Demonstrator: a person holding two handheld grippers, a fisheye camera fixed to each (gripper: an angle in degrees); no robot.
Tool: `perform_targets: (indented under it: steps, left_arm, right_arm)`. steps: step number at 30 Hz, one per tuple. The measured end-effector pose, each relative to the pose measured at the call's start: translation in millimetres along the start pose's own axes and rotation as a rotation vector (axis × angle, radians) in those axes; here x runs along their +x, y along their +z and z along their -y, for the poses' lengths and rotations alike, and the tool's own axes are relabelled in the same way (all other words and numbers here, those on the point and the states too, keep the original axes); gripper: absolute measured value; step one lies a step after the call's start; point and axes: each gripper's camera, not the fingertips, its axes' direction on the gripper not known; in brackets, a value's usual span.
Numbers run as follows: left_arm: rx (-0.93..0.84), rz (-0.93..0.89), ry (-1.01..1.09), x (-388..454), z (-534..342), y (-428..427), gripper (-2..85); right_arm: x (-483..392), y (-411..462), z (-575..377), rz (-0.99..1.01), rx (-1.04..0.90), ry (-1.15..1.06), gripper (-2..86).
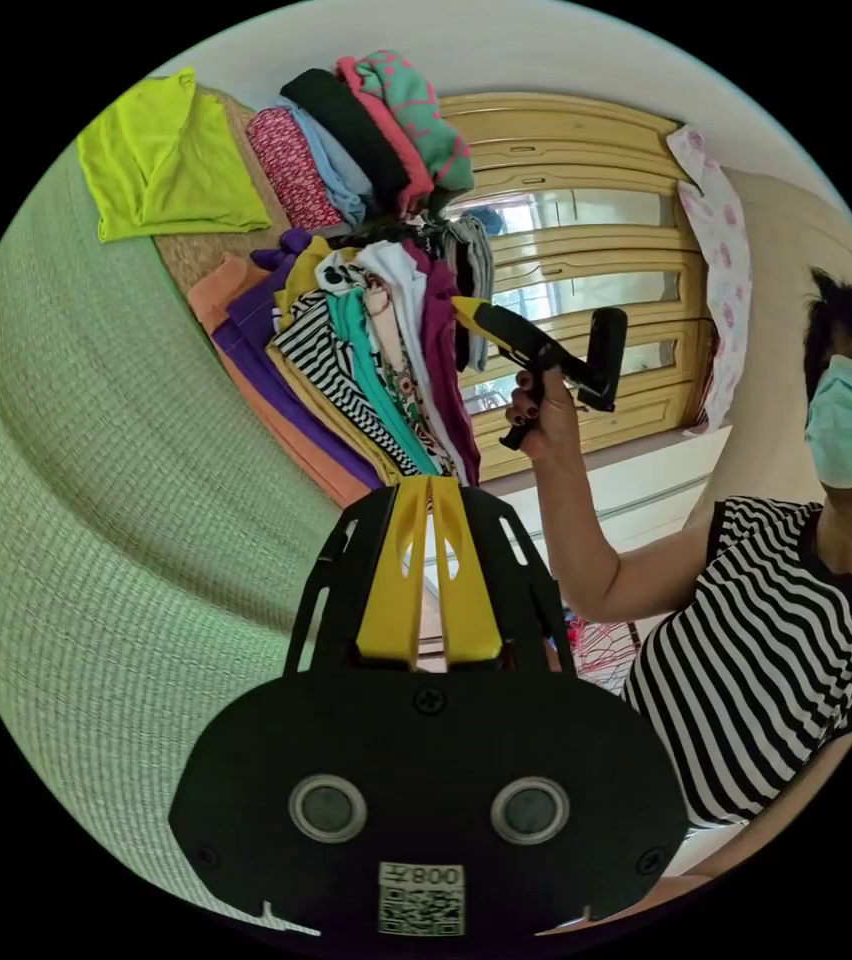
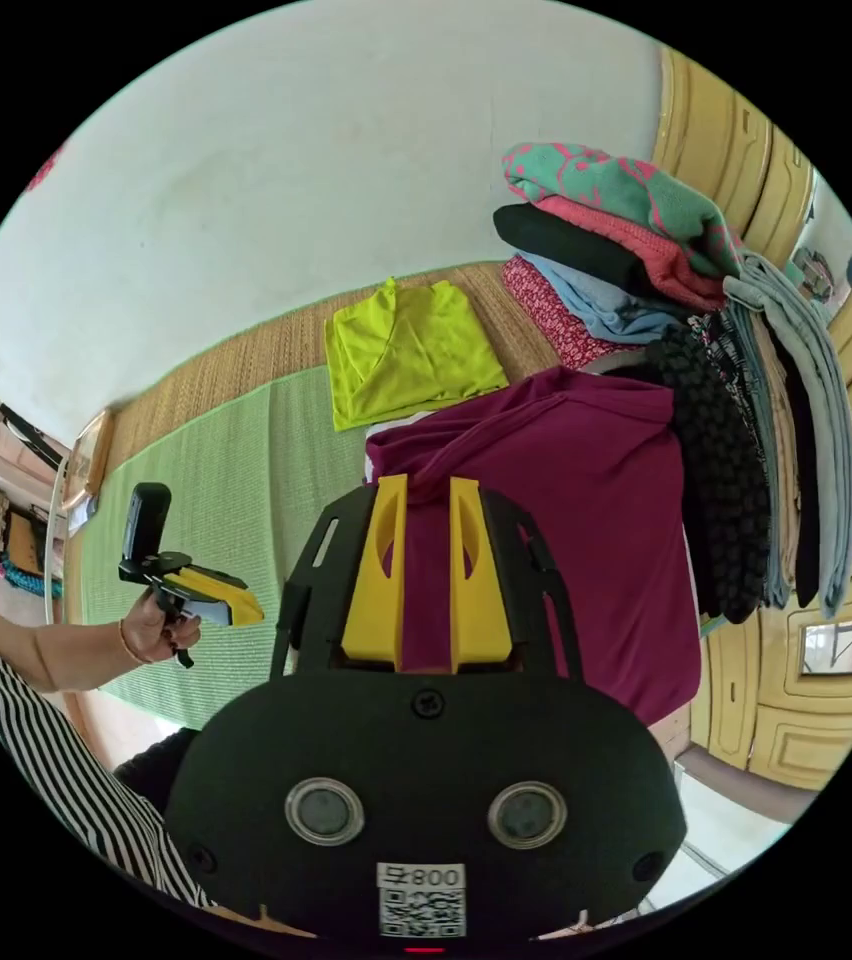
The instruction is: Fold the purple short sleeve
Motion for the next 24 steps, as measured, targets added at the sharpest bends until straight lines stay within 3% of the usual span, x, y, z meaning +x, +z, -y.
perform_targets:
  steps: [13,24]
  left_arm:
    - [0.066,0.073,-0.043,78,-184,-36,0.2]
    - [0.209,0.058,-0.039,168,-346,-60,0.6]
  right_arm:
    - [-42,-89,-161,0.09,0.198,0.086,2.1]
    - [-163,-260,-343,0.223,0.395,-0.163,1.9]
